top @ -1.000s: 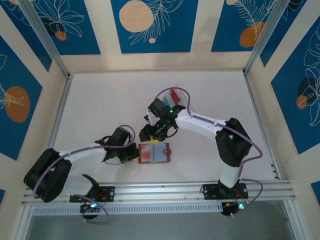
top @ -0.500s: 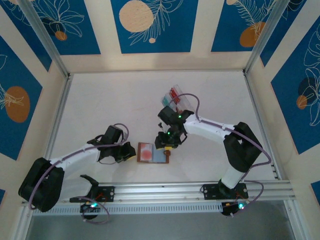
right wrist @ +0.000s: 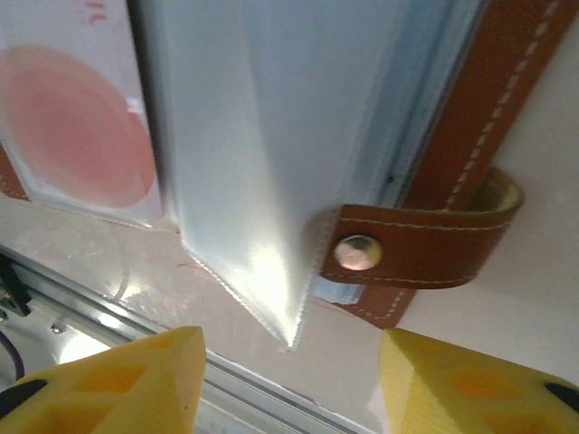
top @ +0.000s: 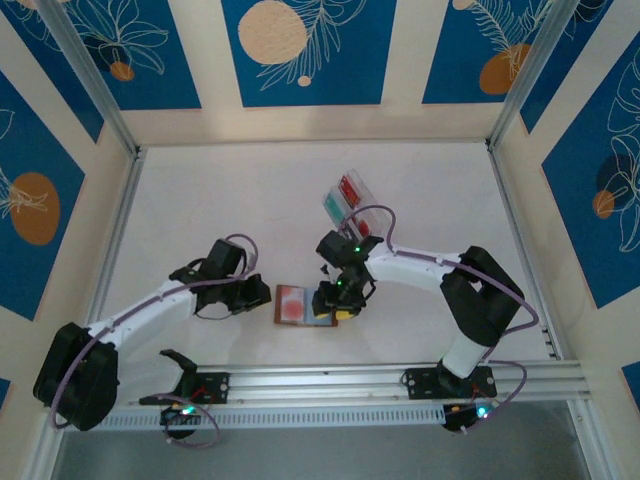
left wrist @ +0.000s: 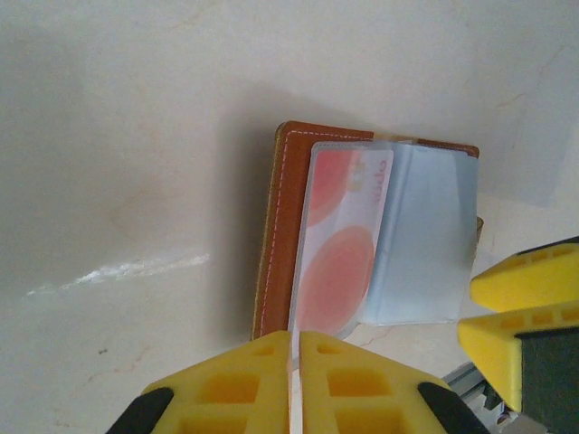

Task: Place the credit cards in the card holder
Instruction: Flip over the card slot in the card holder.

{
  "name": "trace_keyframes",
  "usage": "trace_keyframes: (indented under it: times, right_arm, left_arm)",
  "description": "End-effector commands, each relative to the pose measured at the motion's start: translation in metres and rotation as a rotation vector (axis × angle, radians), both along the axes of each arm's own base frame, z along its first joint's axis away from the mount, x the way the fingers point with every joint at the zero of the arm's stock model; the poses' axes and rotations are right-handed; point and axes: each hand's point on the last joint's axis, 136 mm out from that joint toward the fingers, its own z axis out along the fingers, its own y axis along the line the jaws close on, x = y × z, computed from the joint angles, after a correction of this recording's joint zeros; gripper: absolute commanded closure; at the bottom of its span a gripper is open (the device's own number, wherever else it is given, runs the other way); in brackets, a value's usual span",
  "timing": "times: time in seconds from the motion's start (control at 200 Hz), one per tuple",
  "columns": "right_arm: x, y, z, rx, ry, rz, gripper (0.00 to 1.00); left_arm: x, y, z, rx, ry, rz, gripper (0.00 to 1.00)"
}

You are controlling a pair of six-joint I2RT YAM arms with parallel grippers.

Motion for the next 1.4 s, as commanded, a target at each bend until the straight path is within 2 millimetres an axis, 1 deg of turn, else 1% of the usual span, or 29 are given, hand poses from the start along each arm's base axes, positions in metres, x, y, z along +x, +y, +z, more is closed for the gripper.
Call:
trace_keyframes:
  times: [0.0, 0.15, 0.23, 0.31, 0.425, 0.53, 0.66, 0.795, 0.845, 0.995, 1.11, 1.18, 1.29, 1.39]
  right_arm:
    - [-0.001, 0.018, 0.011, 0.078, 0.017, -0.008, 0.46]
    - [0.004, 0.026, 0.016, 0.105, 0.007, -0.008, 0.46]
    - [0.005, 0.03, 0.014, 0.11, 0.022, -0.002, 0.46]
    - [0.006, 0.036, 0.014, 0.129, 0.025, 0.001, 0.47]
    - [0.009, 0.045, 0.02, 0.159, 0.017, 0.013, 0.47]
    - [0.009, 0.057, 0.026, 0.203, 0.006, 0.042, 0.47]
    - [0.012, 0.073, 0.028, 0.22, -0.01, 0.067, 0.47]
    - [0.019, 0.091, 0.023, 0.259, -0.001, 0.069, 0.47]
    - [0.021, 0.095, 0.021, 0.261, 0.003, 0.069, 0.47]
    - [0.022, 0.099, 0.013, 0.269, 0.01, 0.071, 0.46]
    - [0.022, 0.1, 0.009, 0.276, 0.025, 0.072, 0.45]
    - [0.021, 0.103, 0.011, 0.296, 0.033, 0.077, 0.44]
    - [0.02, 0.107, 0.018, 0.333, 0.03, 0.095, 0.43]
    - [0.019, 0.108, 0.021, 0.339, 0.036, 0.108, 0.43]
  left_arm:
    - [0.003, -0.013, 0.001, -0.018, 0.003, -0.063, 0.9]
    - [0.001, -0.022, -0.017, -0.004, 0.038, -0.095, 0.91]
    - [-0.001, -0.025, -0.025, -0.003, 0.051, -0.101, 0.91]
    - [-0.005, -0.025, -0.033, 0.003, 0.066, -0.102, 0.91]
    - [-0.011, -0.024, -0.042, 0.006, 0.083, -0.097, 0.91]
    - [-0.014, -0.023, -0.05, 0.008, 0.094, -0.093, 0.92]
    - [-0.016, -0.025, -0.055, -0.004, 0.109, -0.082, 0.93]
    - [-0.014, -0.028, -0.048, -0.065, 0.114, -0.045, 0.93]
    - [-0.014, -0.025, -0.044, -0.066, 0.117, -0.032, 0.93]
    - [-0.019, 0.001, -0.038, -0.008, 0.133, 0.058, 0.92]
    - [-0.021, 0.021, -0.028, 0.011, 0.124, 0.125, 0.91]
    - [-0.021, 0.027, -0.022, 0.003, 0.11, 0.147, 0.9]
    - [-0.019, 0.023, -0.014, -0.042, 0.11, 0.145, 0.89]
    - [-0.009, 0.015, 0.001, -0.088, 0.075, 0.129, 0.88]
